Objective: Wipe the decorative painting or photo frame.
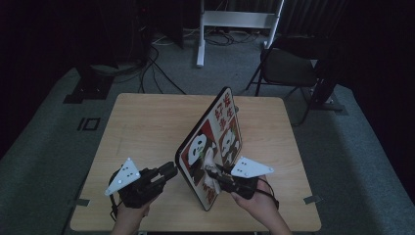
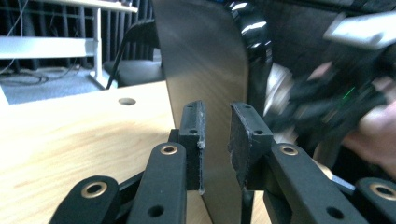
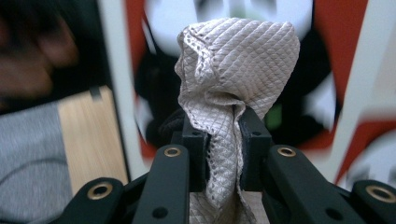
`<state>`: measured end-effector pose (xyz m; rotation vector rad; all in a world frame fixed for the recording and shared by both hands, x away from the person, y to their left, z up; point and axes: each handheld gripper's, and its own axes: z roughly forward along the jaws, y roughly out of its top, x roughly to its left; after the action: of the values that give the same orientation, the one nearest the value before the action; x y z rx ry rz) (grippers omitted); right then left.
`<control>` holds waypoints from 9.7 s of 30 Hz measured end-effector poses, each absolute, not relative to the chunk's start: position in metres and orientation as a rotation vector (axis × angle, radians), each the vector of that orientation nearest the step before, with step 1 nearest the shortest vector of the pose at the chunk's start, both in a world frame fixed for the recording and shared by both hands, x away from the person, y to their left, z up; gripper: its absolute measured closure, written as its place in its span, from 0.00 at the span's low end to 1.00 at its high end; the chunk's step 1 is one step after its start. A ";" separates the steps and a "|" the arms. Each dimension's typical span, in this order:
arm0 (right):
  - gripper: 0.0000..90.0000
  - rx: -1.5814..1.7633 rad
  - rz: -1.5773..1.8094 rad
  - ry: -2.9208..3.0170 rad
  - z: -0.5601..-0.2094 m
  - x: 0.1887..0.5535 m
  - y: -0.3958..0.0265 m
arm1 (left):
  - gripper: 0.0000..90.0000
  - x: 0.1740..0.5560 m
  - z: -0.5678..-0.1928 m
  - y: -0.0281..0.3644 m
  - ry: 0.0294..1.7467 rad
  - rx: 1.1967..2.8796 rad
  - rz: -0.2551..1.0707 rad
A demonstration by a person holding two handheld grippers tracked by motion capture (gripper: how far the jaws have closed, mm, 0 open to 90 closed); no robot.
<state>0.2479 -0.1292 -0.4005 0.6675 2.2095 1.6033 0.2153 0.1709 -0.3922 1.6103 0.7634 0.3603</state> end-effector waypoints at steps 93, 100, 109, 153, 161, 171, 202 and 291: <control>0.85 0.858 1.330 2.473 -0.523 0.228 -0.152 | 0.83 0.223 -0.388 0.151 0.688 1.651 0.272; 0.85 0.895 1.215 2.504 -0.540 0.232 -0.156 | 0.81 0.222 -0.388 0.150 0.679 1.660 0.264; 0.86 0.918 1.340 2.408 -0.508 0.233 -0.169 | 0.77 0.221 -0.388 0.145 0.643 1.679 0.247; 0.78 0.424 1.722 2.088 -0.355 0.184 -0.125 | 0.75 0.215 -0.384 0.130 0.577 1.720 0.225; 0.77 0.448 1.667 2.128 -0.370 0.184 -0.125 | 0.75 0.215 -0.384 0.131 0.582 1.723 0.224; 0.77 0.513 1.619 2.186 -0.393 0.184 -0.131 | 0.76 0.215 -0.385 0.131 0.583 1.723 0.222; 0.77 0.740 1.458 2.319 -0.468 0.182 -0.152 | 0.74 0.215 -0.386 0.129 0.572 1.730 0.206; 0.84 0.428 1.760 2.090 -0.312 0.255 -0.091 | 0.73 0.201 -0.397 0.111 0.684 1.739 0.260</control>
<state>0.2545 -0.0909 -0.3123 0.4281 2.0901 1.7596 0.2009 0.1111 -0.3969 1.7386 0.6844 0.2600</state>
